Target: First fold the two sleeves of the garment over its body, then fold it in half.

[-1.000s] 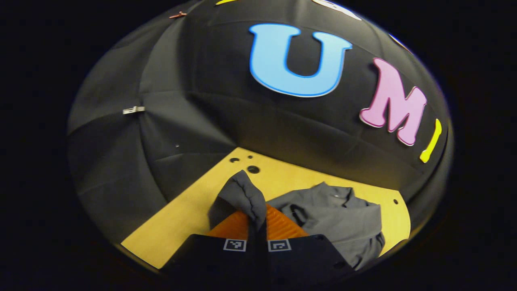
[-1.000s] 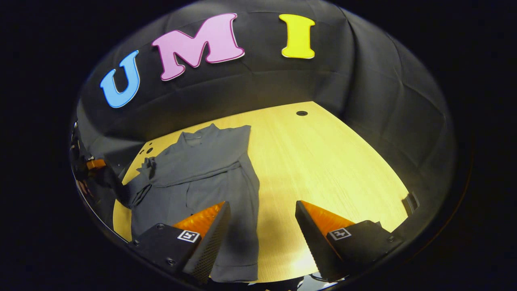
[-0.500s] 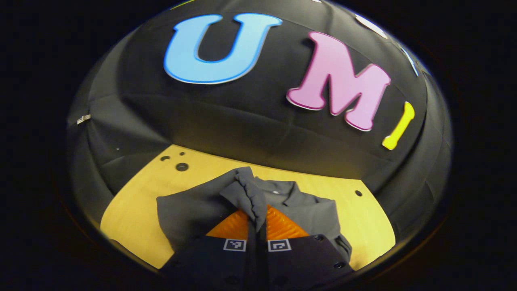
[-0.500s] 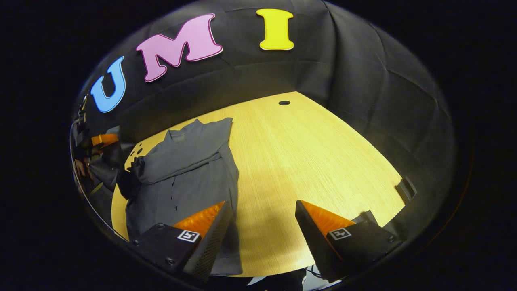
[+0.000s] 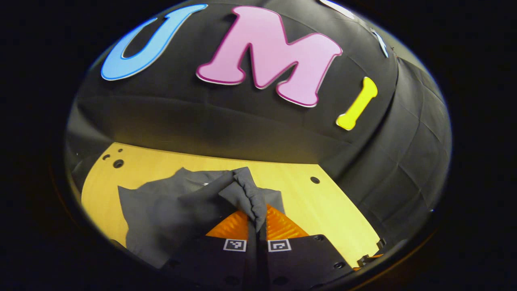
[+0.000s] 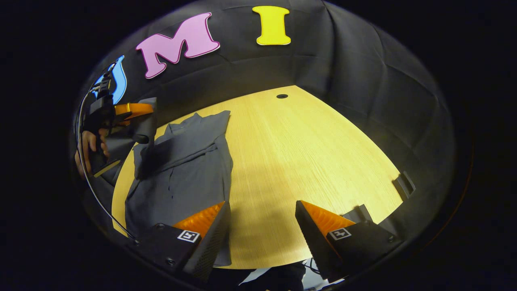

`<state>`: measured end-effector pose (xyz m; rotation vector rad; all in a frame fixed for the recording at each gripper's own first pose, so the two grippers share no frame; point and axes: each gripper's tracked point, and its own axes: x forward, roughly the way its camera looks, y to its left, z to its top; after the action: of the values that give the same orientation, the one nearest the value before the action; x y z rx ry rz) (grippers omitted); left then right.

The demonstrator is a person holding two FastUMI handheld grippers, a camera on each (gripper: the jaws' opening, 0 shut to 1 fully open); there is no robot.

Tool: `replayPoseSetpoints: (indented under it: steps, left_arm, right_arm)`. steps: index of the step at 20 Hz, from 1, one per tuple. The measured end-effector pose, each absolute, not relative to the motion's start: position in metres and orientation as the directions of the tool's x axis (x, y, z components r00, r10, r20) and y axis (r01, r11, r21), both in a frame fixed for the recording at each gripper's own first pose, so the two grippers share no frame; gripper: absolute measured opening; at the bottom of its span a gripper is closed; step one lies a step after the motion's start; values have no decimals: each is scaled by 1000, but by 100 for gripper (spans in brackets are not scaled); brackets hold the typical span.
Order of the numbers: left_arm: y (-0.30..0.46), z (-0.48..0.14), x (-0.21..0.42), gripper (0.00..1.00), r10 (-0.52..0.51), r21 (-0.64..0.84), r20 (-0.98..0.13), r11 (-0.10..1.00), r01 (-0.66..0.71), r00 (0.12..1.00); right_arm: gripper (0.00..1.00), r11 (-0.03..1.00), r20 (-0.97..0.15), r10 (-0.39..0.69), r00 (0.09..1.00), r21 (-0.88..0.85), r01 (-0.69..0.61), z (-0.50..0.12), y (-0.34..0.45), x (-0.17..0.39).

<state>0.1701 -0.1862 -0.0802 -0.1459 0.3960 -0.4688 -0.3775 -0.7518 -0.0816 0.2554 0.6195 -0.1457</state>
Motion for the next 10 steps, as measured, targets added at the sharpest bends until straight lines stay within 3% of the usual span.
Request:
replayPoseSetpoints:
  steps: [6, 10]
  left_arm:
    - [-246, -117, 177, 2, -499, -196, -424, 865, 461, 756]
    - [-269, -137, 188, 5, -500, -180, -461, 862, 474, 733]
  right_arm:
    - [99, 952, -604, -73, 793, 195, 236, -87, -768, -396]
    - [99, 944, -625, -95, 775, 190, 268, -95, -776, -407]
